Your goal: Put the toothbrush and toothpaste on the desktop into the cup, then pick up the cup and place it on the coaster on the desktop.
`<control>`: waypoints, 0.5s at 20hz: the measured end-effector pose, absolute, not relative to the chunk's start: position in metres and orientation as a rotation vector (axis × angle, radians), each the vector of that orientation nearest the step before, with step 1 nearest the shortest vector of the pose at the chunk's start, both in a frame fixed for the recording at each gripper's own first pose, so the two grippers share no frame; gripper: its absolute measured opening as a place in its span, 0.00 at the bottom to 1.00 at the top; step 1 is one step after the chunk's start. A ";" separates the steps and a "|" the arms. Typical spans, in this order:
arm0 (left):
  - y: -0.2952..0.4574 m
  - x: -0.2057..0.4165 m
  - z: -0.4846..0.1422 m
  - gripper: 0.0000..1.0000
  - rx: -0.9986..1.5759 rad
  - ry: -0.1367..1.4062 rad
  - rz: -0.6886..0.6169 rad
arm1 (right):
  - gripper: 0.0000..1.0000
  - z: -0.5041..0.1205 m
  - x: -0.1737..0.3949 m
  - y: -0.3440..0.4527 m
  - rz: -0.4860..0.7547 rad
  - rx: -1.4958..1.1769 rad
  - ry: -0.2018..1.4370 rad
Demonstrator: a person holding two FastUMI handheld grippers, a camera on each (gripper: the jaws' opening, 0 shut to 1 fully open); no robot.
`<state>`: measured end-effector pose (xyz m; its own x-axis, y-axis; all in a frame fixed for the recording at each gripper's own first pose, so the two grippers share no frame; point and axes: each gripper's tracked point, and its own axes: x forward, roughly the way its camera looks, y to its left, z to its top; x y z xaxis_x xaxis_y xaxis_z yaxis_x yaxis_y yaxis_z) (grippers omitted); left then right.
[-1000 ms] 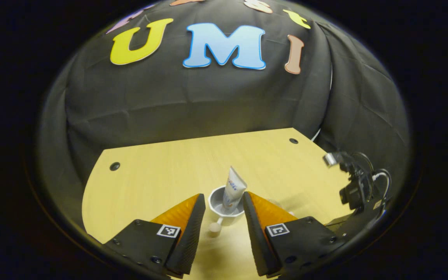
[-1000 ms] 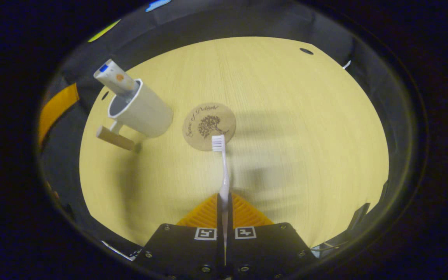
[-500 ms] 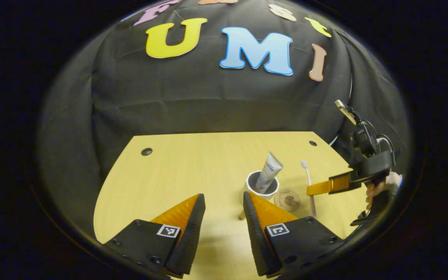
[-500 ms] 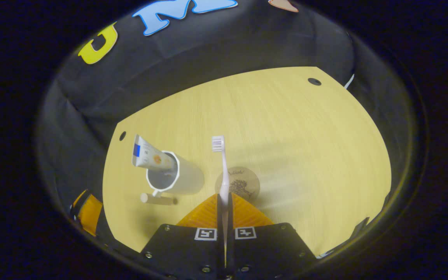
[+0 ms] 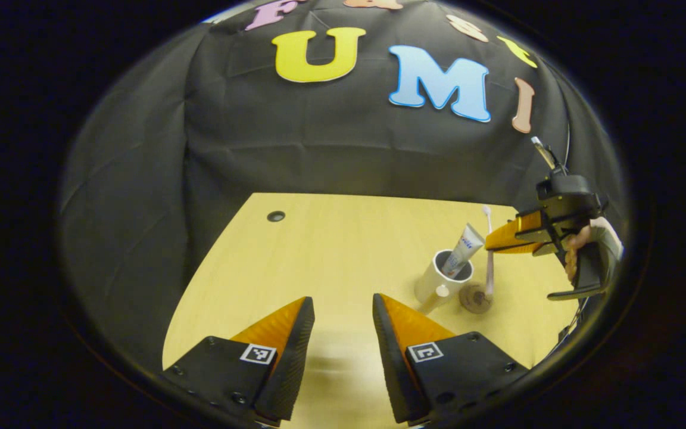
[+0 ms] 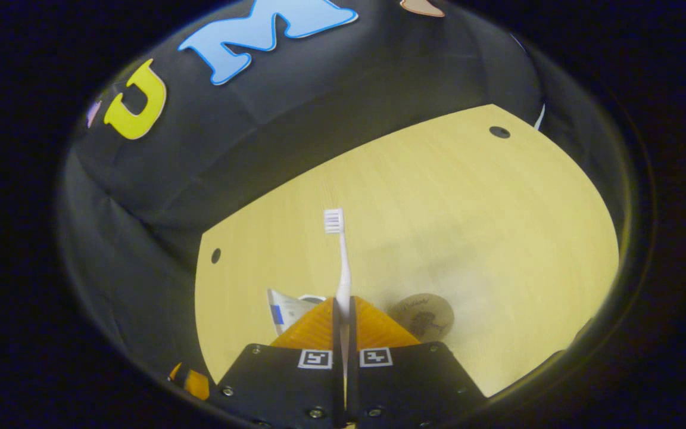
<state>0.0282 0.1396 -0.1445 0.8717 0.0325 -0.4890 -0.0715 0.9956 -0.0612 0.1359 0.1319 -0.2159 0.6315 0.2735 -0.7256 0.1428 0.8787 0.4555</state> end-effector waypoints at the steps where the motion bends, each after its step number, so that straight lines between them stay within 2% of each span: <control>1: 0.146 0.027 -0.144 0.67 -0.083 0.510 0.068 | 0.02 -0.211 0.142 0.133 0.071 0.525 0.880; 6: 0.164 0.014 -0.144 0.67 -0.104 0.515 0.112 | 0.02 -0.209 0.168 0.138 0.025 0.569 0.828; 10: 0.170 0.007 -0.144 0.67 -0.113 0.524 0.130 | 0.02 -0.218 0.167 0.144 0.013 0.515 0.776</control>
<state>0.0069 0.1701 -0.1440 0.8581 0.0951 -0.5046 -0.1526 0.9855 -0.0738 0.1675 0.1444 -0.2184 0.7199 0.1974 -0.6654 0.1742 0.8766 0.4485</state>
